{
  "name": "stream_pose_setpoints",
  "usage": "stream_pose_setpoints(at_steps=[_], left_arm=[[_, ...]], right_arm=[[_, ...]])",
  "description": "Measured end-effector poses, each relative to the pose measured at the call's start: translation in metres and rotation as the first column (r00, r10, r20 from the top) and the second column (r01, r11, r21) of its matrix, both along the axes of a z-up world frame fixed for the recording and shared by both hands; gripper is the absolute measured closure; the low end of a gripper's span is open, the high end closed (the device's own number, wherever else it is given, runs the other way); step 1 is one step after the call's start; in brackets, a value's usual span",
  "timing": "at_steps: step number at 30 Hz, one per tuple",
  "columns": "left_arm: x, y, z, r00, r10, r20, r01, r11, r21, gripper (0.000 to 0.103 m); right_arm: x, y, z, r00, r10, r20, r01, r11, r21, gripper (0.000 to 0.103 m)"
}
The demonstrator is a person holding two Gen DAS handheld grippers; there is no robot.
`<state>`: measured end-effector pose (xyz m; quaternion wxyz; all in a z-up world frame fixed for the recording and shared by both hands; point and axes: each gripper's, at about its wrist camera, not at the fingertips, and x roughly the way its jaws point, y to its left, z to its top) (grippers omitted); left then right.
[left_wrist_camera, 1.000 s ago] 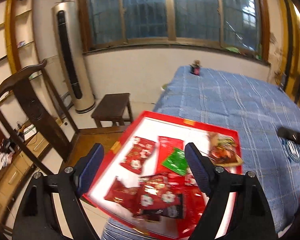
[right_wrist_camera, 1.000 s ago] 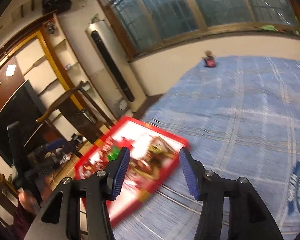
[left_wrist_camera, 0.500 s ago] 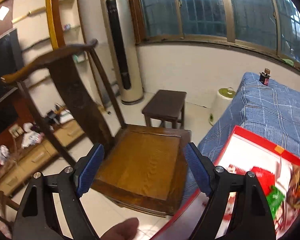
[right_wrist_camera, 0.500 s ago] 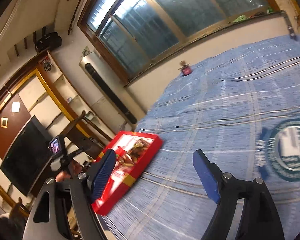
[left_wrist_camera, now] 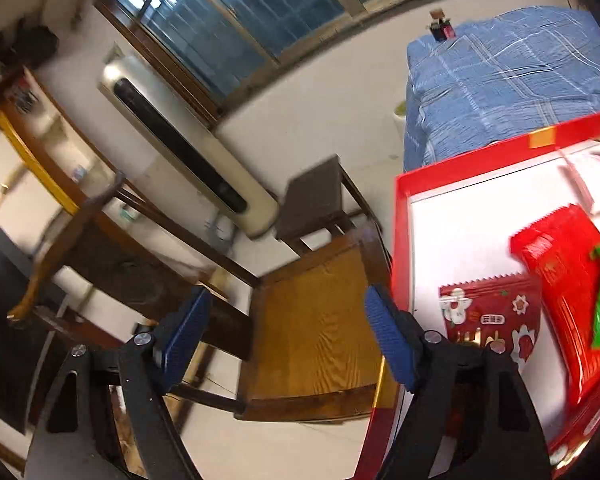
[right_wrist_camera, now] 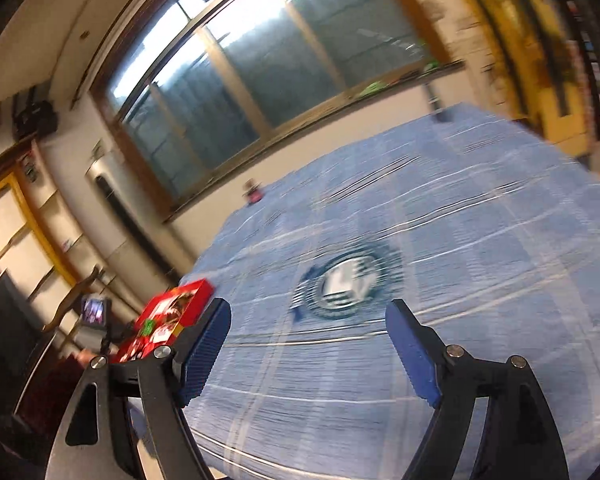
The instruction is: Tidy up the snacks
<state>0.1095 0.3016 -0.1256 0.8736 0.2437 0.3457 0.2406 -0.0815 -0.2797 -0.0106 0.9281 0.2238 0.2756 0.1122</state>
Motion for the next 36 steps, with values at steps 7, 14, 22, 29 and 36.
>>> stream_pose_setpoints(at_steps=[7,14,22,29,36], left_arm=[[-0.025,-0.109,0.002,0.975,-0.223,-0.021,0.221,0.973,-0.063,0.023],[0.005,-0.161,0.012,0.974,-0.221,-0.054,0.19,0.918,-0.347,0.023],[-0.048,-0.192,0.061,0.96,-0.148,0.239,0.208,0.946,-0.248,0.023],[-0.116,-0.197,0.11,0.927,-0.192,0.321,0.331,0.822,-0.464,0.019],[-0.143,-0.199,0.117,0.94,-0.164,0.298,0.304,0.798,-0.52,0.019]], right_arm=[[-0.046,-0.052,0.015,0.992,-0.107,0.064,0.107,0.994,0.013,0.021],[-0.073,-0.086,0.02,0.985,-0.144,0.097,0.145,0.989,-0.008,0.016],[-0.061,-0.068,0.026,0.988,-0.103,0.113,0.118,0.985,-0.13,0.007],[-0.004,0.036,0.034,0.982,0.116,0.148,-0.08,0.97,-0.231,0.007],[0.026,0.121,0.043,0.967,0.176,0.186,-0.12,0.954,-0.276,0.007]])
